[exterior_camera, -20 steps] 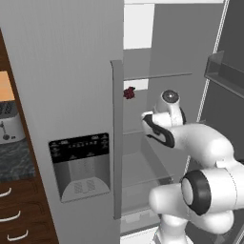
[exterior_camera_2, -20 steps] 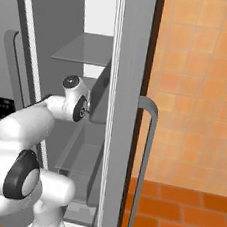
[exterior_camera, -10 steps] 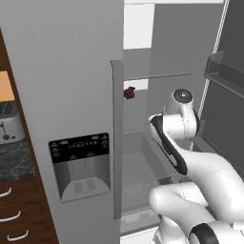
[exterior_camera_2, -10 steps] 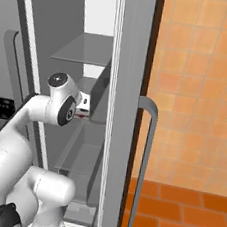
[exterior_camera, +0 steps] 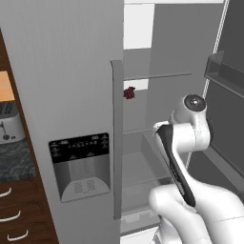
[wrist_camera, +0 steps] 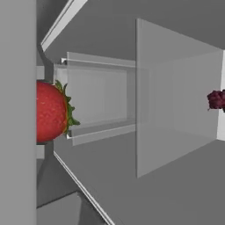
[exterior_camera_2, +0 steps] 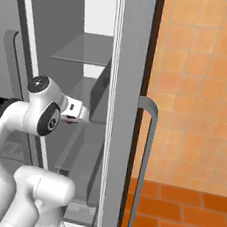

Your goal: Take the strawberry from the fridge and place it on top of the pancake, located on the dining counter.

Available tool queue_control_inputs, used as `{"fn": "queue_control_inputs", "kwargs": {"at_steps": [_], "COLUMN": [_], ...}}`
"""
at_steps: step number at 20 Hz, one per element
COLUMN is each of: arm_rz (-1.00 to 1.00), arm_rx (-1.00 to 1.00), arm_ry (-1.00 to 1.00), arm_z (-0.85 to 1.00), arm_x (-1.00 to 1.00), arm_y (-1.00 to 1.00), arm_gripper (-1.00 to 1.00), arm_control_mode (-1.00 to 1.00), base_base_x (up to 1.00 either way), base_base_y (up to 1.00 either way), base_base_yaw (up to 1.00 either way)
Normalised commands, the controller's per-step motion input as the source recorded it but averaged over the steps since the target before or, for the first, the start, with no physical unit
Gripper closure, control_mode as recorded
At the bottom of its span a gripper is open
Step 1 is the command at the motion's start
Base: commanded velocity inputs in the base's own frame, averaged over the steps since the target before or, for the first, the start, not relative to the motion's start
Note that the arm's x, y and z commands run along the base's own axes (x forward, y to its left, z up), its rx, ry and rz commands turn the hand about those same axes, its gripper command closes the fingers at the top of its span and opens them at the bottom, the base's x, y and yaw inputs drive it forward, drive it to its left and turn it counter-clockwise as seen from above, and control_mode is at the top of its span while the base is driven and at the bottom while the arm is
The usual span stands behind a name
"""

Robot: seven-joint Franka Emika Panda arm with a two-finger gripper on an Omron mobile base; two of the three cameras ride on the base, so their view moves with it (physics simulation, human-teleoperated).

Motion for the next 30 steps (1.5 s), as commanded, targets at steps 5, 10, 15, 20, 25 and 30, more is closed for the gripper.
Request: {"fn": "queue_control_inputs", "kwargs": {"at_steps": [5,10,15,20,25,30], "arm_rz": [0.03,0.0,0.0,0.0,0.0,0.0], "arm_rx": [0.0,0.0,0.0,0.0,0.0,0.0], "arm_ry": [0.02,-0.04,0.0,0.0,0.0,0.0], "arm_z": [-0.02,0.03,0.0,0.0,0.0,0.0], "arm_x": [-0.49,-0.75,0.0,0.0,0.0,0.0], "arm_y": [0.13,0.08,0.0,0.0,0.0,0.0], "arm_gripper": [1.0,1.0,1.0,1.0,1.0,1.0], "arm_control_mode": [-1.0,1.0,1.0,1.0,1.0,1.0], "base_base_x": [0.0,-0.18,-0.79,-0.51,-0.34,-0.22], "base_base_y": [0.0,0.06,0.45,0.59,0.36,0.25], "base_base_yaw": [0.0,0.0,0.12,0.52,0.67,0.76]}}
